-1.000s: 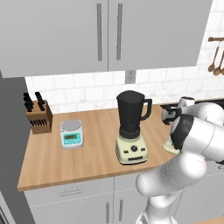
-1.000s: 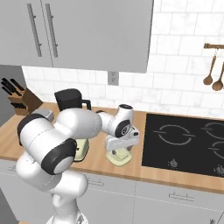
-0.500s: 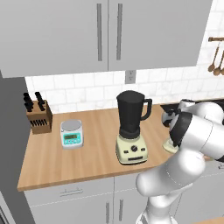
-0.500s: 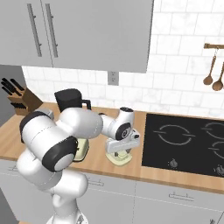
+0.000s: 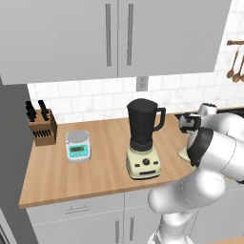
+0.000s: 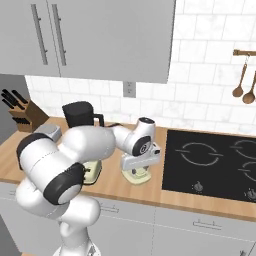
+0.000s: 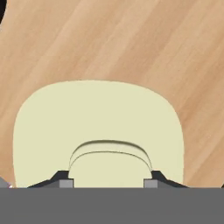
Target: Close the lid blender by securely placing the lid on top.
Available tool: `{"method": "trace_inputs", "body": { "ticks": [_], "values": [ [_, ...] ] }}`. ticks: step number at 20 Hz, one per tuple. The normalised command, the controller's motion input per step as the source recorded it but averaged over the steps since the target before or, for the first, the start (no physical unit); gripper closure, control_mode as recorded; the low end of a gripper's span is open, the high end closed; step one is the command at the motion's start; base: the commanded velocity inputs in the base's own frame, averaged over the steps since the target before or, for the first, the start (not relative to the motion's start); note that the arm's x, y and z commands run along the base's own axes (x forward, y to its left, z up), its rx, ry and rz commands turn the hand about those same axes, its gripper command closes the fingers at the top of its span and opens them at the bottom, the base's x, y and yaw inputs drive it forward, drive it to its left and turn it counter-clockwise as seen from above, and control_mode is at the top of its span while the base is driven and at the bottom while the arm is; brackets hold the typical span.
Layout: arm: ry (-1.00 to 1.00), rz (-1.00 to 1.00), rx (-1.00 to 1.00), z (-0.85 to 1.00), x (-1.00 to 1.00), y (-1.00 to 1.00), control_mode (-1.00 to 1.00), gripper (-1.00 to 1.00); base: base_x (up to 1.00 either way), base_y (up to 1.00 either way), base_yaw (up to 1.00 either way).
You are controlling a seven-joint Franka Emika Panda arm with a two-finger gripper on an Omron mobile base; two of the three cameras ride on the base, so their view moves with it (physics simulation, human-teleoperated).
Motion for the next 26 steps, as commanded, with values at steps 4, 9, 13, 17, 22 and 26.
{"method": "trace_inputs", "body": {
  "ticks": [4, 9, 13, 17, 22, 26],
  "values": [
    [-0.14, 0.00, 0.08, 0.87, -0.04, 0.00, -1.00, 1.00, 0.00, 0.00, 0.00],
    [-0.14, -0.01, 0.02, 1.00, -0.04, 0.10, -1.00, 1.00, 0.00, 0.00, 0.00],
    [-0.17, -0.02, 0.00, 1.00, -0.04, 0.08, -1.00, 1.00, 0.00, 0.00, 0.00],
    [-0.15, -0.03, 0.00, 1.00, 0.00, 0.04, -1.00, 1.00, 0.00, 0.00, 0.00],
    [-0.16, 0.00, 0.00, 1.00, 0.00, 0.33, -1.00, 1.00, 0.00, 0.00, 0.00],
    [-0.16, 0.00, 0.00, 1.00, 0.00, 0.62, -1.00, 1.00, 0.00, 0.00, 0.00]
  ]
}}
